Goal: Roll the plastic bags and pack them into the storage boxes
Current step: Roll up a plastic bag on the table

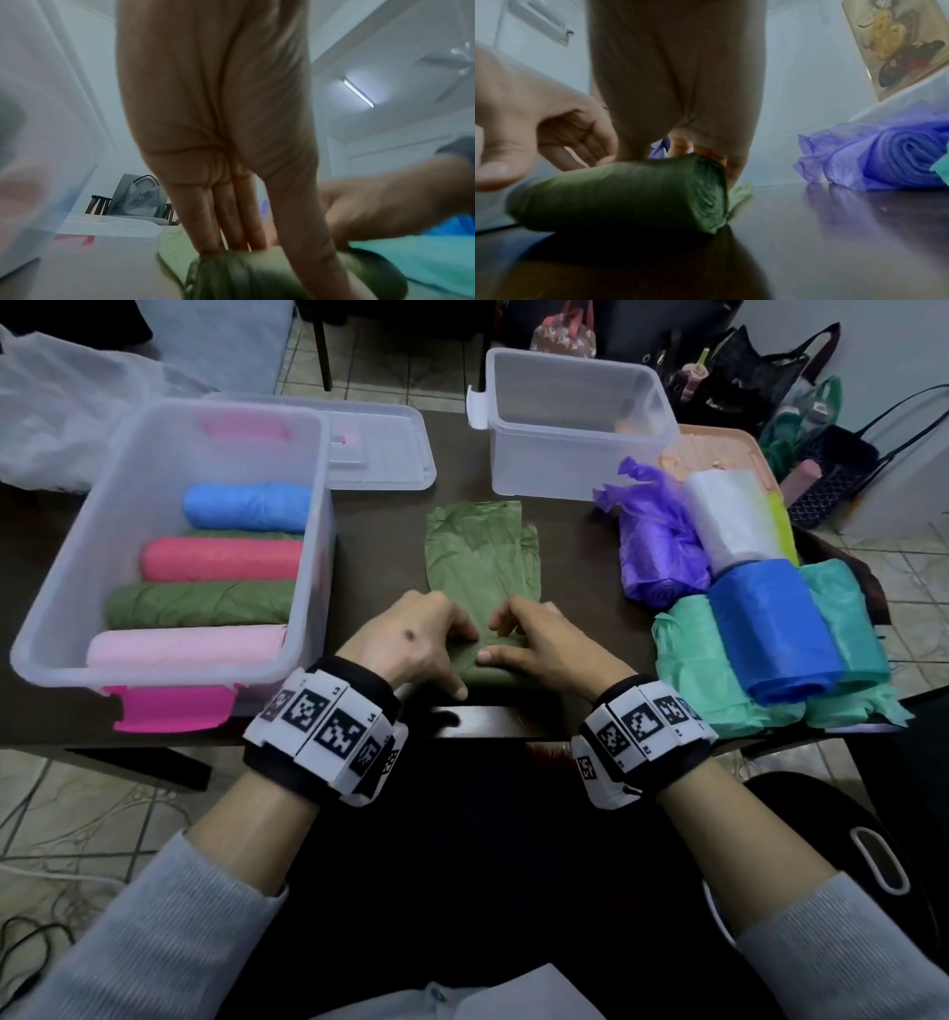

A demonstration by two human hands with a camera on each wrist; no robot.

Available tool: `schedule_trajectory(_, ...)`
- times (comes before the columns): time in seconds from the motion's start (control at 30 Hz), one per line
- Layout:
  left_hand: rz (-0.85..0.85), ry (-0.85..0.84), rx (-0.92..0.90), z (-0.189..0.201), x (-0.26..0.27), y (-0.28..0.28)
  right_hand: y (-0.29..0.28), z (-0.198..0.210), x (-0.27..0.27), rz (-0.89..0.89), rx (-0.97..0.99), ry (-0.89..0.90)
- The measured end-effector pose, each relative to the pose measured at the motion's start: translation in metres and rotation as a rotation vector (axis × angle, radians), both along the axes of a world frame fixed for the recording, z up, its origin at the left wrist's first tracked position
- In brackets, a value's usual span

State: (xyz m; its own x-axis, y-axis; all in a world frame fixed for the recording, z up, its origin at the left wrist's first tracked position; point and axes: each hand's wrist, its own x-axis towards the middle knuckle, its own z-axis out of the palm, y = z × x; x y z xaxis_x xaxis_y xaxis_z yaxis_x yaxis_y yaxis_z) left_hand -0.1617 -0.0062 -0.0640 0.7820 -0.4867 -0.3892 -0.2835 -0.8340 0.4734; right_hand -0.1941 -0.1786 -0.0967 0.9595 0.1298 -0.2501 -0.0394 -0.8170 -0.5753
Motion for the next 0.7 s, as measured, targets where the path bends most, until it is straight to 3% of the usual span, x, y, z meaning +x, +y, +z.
schedule_trajectory(0.1, 0.012, -0.035, 0.005, -0.008, 0.003, -0.006, 0.005, 0.002, -0.002, 0.005, -0.225, -0.223)
schedule_trajectory(0.17, 0.016, -0.031, 0.024, -0.009, 0.007, -0.009, 0.008, 0.002, -0.008, 0.060, -0.258, -0.249)
schedule_trajectory(0.27, -0.001, 0.009, 0.058, -0.007, 0.014, -0.010, 0.010, 0.001, -0.020, 0.150, -0.265, -0.192)
schedule_trajectory(0.43, -0.035, 0.078, 0.102, -0.003, 0.019, -0.010, 0.006, 0.005, -0.007, 0.147, -0.229, -0.095)
schedule_trajectory(0.7, -0.038, -0.213, -0.020, -0.008, 0.011, -0.018, -0.006, 0.031, 0.034, 0.196, -0.195, 0.296)
